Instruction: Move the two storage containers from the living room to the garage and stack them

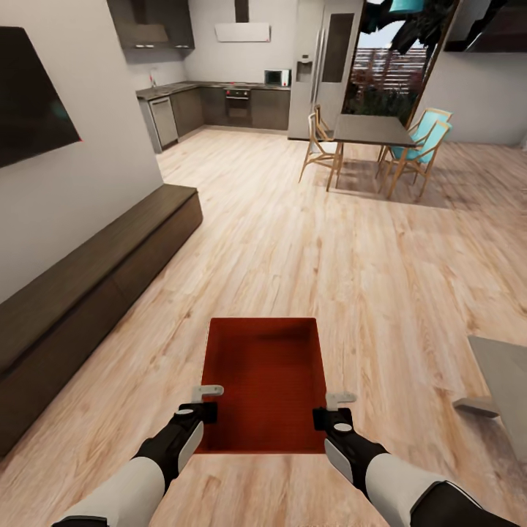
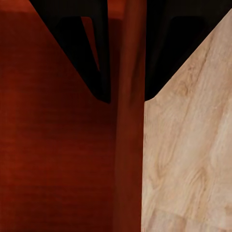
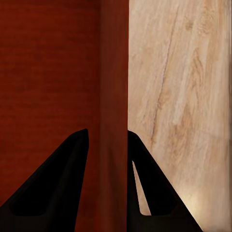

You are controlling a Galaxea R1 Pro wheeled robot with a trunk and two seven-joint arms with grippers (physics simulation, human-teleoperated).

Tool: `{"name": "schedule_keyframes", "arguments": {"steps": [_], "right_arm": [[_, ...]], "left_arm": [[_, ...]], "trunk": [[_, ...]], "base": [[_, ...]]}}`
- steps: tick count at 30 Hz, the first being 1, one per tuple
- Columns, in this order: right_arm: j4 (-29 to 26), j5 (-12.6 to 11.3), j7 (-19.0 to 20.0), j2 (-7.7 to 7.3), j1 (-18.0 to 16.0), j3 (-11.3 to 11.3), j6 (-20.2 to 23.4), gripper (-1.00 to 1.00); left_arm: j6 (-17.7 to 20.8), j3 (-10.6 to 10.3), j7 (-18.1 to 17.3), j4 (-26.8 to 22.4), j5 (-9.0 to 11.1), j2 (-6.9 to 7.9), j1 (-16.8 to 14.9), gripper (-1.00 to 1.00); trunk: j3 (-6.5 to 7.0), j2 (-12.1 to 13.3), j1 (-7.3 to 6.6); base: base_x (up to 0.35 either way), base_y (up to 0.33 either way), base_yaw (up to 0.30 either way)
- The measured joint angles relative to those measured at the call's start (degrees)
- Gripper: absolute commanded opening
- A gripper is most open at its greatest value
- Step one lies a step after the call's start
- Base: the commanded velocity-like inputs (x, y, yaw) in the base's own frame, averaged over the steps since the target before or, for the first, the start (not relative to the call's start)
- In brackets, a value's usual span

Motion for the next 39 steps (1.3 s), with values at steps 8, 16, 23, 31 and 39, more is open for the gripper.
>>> {"name": "schedule_keyframes", "arguments": {"steps": [8,16,23,31,39], "right_arm": [[0.1,-0.2,0.0,0.00,0.0,0.2,0.0,-1.00],[-0.3,0.0,0.0,-0.05,0.0,-0.1,-0.1,-1.00],[-0.3,0.0,0.0,-0.07,0.0,-0.1,0.0,-1.00],[-0.3,0.0,0.0,-0.07,0.0,-0.1,-0.1,-1.00],[-0.4,0.0,0.0,-0.07,0.0,-0.1,-0.1,-1.00]], "left_arm": [[0.1,-0.1,0.1,0.1,0.3,0.01,0.0,-1.00],[0.2,0.2,-0.1,-0.5,-0.3,0.00,0.0,-1.00],[0.2,0.3,-0.2,-0.5,-0.5,-0.03,0.0,-1.00],[0.2,0.3,-0.2,-0.5,-0.5,-0.02,0.0,-1.00],[0.2,0.3,-0.2,-0.6,-0.5,-0.02,0.0,-1.00]], "trunk": [[0.00,0.0,0.00],[0.00,0.0,-0.03],[0.00,0.0,-0.03],[0.00,0.0,-0.03],[0.00,0.0,-0.03]], "base": [[0.000,0.000,-0.248],[0.203,0.000,-0.053],[0.320,0.000,-0.001],[0.322,0.000,0.000],[0.322,0.000,0.000]]}}
